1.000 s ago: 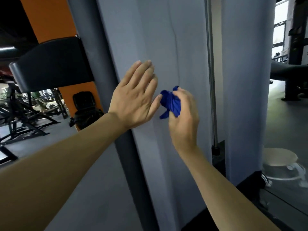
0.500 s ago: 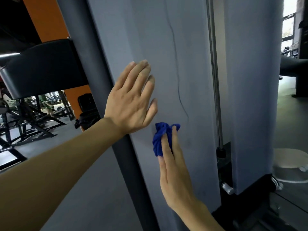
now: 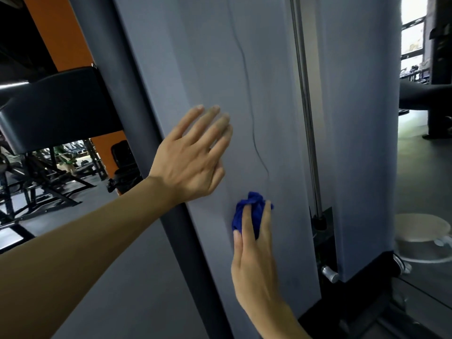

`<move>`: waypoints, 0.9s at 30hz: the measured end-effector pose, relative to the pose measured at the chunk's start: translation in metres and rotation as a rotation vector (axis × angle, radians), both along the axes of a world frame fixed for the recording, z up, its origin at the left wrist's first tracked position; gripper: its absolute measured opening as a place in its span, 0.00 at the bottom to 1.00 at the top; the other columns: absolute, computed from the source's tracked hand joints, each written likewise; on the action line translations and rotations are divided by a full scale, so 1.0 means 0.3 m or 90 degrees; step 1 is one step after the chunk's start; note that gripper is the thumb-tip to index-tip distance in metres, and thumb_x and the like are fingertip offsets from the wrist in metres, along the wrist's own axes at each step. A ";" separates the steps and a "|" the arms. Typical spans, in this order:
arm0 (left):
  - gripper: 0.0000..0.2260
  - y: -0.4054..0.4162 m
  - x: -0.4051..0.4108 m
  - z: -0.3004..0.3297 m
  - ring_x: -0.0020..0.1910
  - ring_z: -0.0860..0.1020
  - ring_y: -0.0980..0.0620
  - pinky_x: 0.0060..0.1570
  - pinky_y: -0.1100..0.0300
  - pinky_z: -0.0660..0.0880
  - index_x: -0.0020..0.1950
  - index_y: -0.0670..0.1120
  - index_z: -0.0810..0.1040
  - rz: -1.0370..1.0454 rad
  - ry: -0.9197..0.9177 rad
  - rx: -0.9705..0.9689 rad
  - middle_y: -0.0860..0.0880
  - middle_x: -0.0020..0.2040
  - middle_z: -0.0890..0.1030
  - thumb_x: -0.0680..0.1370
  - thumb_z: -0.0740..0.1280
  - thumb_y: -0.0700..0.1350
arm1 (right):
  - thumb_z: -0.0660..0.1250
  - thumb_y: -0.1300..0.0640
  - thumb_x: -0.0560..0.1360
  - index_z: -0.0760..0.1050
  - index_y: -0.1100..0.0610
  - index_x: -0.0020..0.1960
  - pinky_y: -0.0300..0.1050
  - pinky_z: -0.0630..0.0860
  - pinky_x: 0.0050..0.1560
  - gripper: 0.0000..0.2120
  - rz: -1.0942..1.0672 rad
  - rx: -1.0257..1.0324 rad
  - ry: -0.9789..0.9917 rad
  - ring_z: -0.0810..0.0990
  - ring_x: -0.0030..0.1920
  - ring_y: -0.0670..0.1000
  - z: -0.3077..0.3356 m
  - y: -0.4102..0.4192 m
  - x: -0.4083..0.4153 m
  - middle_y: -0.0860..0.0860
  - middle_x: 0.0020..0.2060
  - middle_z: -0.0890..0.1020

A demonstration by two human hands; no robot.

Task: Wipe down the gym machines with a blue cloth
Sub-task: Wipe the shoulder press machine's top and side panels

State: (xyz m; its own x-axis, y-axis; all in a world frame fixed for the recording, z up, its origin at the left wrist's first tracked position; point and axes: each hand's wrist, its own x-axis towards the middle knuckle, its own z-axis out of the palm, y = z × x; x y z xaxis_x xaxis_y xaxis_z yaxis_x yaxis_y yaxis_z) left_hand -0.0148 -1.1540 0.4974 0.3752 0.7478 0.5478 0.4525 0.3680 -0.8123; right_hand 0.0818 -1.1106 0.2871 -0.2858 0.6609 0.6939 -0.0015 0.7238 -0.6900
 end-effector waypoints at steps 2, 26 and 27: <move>0.28 0.008 0.000 -0.009 0.80 0.64 0.37 0.78 0.44 0.57 0.77 0.37 0.70 0.009 0.031 -0.058 0.38 0.78 0.69 0.82 0.53 0.51 | 0.50 0.49 0.86 0.51 0.46 0.83 0.54 0.66 0.77 0.26 0.045 0.019 0.036 0.49 0.83 0.53 0.116 0.031 -0.020 0.48 0.82 0.37; 0.29 0.036 -0.010 -0.080 0.82 0.60 0.38 0.79 0.44 0.60 0.80 0.35 0.65 -0.008 0.036 -0.106 0.34 0.81 0.61 0.82 0.51 0.49 | 0.59 0.62 0.84 0.60 0.55 0.82 0.37 0.61 0.77 0.26 -0.024 -0.071 0.142 0.50 0.74 0.28 0.030 0.139 -0.008 0.43 0.81 0.50; 0.29 0.038 -0.010 -0.080 0.82 0.60 0.38 0.79 0.44 0.60 0.80 0.35 0.65 -0.012 0.038 -0.104 0.35 0.81 0.61 0.82 0.52 0.49 | 0.58 0.64 0.85 0.58 0.54 0.82 0.34 0.59 0.77 0.27 0.009 -0.076 0.148 0.50 0.75 0.28 0.098 0.162 -0.012 0.41 0.81 0.49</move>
State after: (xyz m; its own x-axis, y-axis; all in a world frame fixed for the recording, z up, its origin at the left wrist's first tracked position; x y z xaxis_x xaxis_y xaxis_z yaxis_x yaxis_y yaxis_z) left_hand -0.0179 -1.1427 0.4734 0.4178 0.8178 0.3958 0.4078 0.2204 -0.8860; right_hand 0.0782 -1.0620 0.3167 -0.1376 0.7392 0.6593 -0.1794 0.6360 -0.7506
